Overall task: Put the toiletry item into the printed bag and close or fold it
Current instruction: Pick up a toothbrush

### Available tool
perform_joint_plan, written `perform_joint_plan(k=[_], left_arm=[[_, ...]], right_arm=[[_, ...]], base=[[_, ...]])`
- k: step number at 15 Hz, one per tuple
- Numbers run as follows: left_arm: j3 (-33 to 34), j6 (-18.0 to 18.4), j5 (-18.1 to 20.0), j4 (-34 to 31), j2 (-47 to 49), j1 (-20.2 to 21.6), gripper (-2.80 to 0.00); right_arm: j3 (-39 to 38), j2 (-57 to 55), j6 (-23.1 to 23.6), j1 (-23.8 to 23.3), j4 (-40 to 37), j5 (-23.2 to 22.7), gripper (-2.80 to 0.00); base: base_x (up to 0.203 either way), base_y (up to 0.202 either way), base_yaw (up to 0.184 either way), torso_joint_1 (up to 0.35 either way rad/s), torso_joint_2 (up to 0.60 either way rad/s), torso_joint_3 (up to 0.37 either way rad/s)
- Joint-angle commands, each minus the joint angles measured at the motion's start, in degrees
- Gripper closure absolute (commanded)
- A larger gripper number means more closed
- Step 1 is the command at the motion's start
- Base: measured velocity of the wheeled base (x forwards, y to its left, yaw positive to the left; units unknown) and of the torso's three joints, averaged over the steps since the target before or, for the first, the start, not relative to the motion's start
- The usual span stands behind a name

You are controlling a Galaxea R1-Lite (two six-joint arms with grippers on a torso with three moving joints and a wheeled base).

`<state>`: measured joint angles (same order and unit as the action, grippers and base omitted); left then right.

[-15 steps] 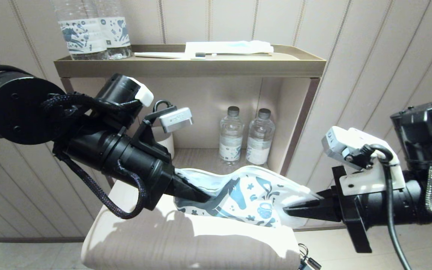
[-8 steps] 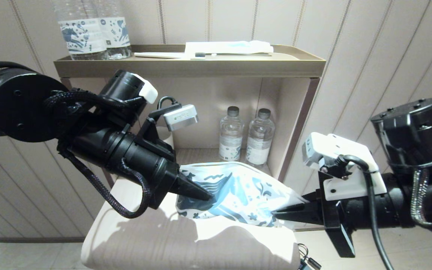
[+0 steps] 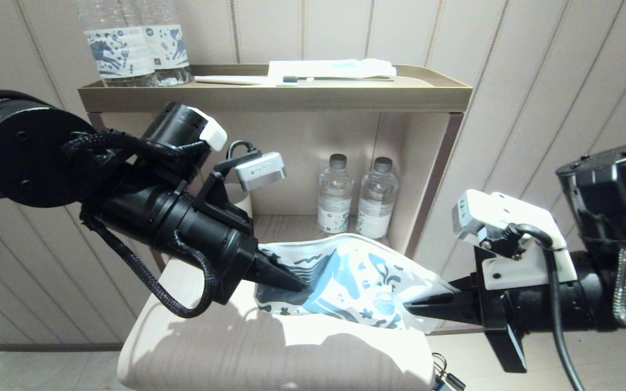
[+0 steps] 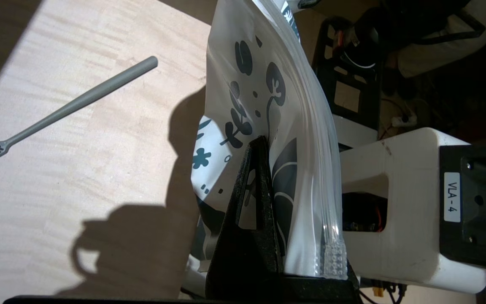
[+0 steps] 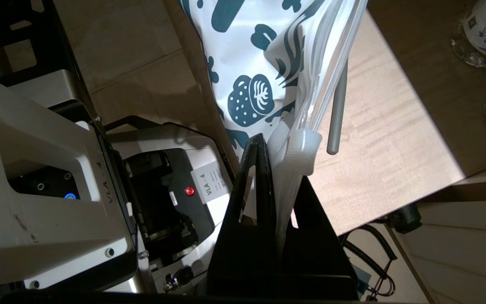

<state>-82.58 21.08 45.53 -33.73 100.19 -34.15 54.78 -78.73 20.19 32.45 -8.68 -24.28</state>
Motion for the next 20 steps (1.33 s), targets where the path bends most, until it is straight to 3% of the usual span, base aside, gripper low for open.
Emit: perform_joint_plan(k=[1,12,13,14,20], left_arm=[[-0.10,0.10,0.26,-0.19,-0.65,0.04,0.00],[2.86,0.10,1.05,-0.19,-4.04,0.04,0.00],[2.77,0.10,1.05,-0.17,-3.95,0.04,0.00],[2.77,0.10,1.05,-0.11,-3.81,0.04,0.00],[4.16,0.10,0.79,0.18,-3.58,1.33,0.00]], right_arm=[[-0.32,1.69,0.15,-0.58,-0.02,-0.15,0.00],[-1.38,2.91,-0.20,-0.37,0.45,-0.50,0.00],[-1.43,3.06,-0.15,-0.37,0.42,-0.50,-1.73],[-1.35,3.09,-0.15,-0.32,0.37,-0.58,-2.80],[-0.99,2.83,-0.06,-0.99,0.42,-0.59,-2.80]], base=[[0.000,0.000,0.000,0.000,0.00,0.000],[0.000,0.000,0.000,0.000,0.00,0.000],[0.000,0.000,0.000,0.000,0.00,0.000],[0.000,0.000,0.000,0.000,0.00,0.000],[0.000,0.000,0.000,0.000,0.00,0.000]])
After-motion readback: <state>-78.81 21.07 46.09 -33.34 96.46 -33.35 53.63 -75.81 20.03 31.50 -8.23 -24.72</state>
